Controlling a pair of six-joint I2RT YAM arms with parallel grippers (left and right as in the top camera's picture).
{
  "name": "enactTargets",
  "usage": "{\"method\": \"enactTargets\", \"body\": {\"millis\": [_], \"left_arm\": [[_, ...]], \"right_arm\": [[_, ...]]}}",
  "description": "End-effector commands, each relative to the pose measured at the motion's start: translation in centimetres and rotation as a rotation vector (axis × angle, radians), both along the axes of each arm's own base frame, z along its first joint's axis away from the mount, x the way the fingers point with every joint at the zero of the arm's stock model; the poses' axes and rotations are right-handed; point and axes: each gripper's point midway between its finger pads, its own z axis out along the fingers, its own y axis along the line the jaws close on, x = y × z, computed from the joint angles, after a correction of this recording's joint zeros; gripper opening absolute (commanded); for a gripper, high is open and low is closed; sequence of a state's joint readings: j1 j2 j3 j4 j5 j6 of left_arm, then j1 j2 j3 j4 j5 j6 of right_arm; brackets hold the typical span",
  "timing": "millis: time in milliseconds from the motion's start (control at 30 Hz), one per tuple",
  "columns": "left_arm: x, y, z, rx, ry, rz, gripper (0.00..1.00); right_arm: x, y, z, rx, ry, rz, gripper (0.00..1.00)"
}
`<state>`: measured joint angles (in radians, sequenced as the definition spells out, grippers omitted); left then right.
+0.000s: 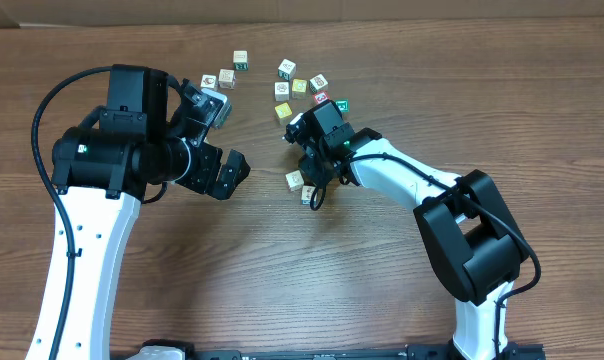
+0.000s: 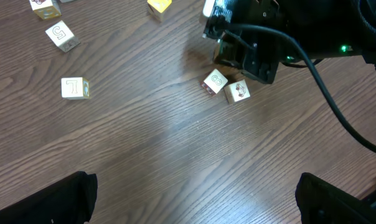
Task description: Form a circle
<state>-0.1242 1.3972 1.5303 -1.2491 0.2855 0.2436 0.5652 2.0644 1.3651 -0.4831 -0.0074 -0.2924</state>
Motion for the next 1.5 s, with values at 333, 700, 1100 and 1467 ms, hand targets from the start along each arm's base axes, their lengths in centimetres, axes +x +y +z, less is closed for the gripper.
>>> {"method": "enactTargets", "body": {"millis": [333, 700, 1100, 1467], "left_arm": [[0.0, -0.3, -0.2, -0.007, 0.003, -0.028, 1.0], [0.0, -0.3, -0.2, -0.007, 0.003, -0.028, 0.99], [0.0, -0.3, -0.2, -0.007, 0.003, -0.028, 0.99], [0.0, -0.3, -0.2, -0.007, 0.003, -0.028, 1.0]], "right_arm": [[1.0, 0.1, 1.3, 0.03, -0.029, -0.04, 0.43], [1.3, 0.3, 2.4, 0.045, -0.052, -0.041, 0.42], [1.8, 0.2, 3.6, 0.069, -0.076, -0.062, 0.42], [2.0, 0.2, 4.5, 0.084, -0.092, -0.07, 0.39]]}}
